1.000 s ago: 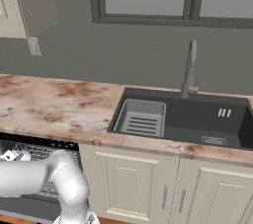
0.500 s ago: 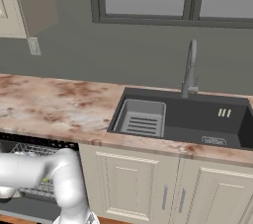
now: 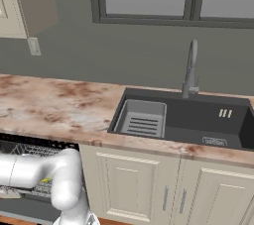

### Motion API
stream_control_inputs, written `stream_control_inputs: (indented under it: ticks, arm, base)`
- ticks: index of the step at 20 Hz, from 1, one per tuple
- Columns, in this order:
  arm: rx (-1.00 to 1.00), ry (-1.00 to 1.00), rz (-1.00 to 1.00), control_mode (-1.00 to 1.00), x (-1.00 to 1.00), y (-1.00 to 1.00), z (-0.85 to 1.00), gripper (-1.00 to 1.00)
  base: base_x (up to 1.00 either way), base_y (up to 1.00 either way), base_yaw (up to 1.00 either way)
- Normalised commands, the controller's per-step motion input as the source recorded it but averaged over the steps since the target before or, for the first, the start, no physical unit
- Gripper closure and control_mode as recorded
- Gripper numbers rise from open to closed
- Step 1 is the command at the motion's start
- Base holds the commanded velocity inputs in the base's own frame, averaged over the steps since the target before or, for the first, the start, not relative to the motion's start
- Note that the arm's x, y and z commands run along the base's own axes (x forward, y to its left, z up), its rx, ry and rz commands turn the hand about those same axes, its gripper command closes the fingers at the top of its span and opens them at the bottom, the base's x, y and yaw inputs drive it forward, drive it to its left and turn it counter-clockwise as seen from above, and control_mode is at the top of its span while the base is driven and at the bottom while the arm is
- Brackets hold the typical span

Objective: Pick up the cup and bowl from the counter, place them in the dishwasher, and close the dishwasher door.

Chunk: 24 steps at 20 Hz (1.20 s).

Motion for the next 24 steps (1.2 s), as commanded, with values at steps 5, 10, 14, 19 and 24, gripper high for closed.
stream_control_inputs:
  ticks: [5, 10, 14, 19, 24]
  arm:
    - [-0.07, 0.0, 0.04, -1.0, 0.0, 0.47, -0.61, 1.0]
    - [-0.1, 0.0, 0.02, -1.0, 0.0, 0.44, -0.5, -1.0]
    - [-0.1, -0.03, 0.01, -1.0, -0.34, 0.44, -0.54, -1.0]
    - [-0.22, -0.19, 0.01, -1.0, -0.97, 0.45, -0.67, -1.0]
    - [-0.28, -0.27, 0.01, -1.0, -1.0, 0.43, -0.48, -1.0]
  base:
    - [0.0, 0.0, 0.0]
    - [0.0, 0.0, 0.0]
    - [0.0, 0.0, 0.0]
    - [0.0, 0.0, 0.0]
    - [0.0, 0.0, 0.0]
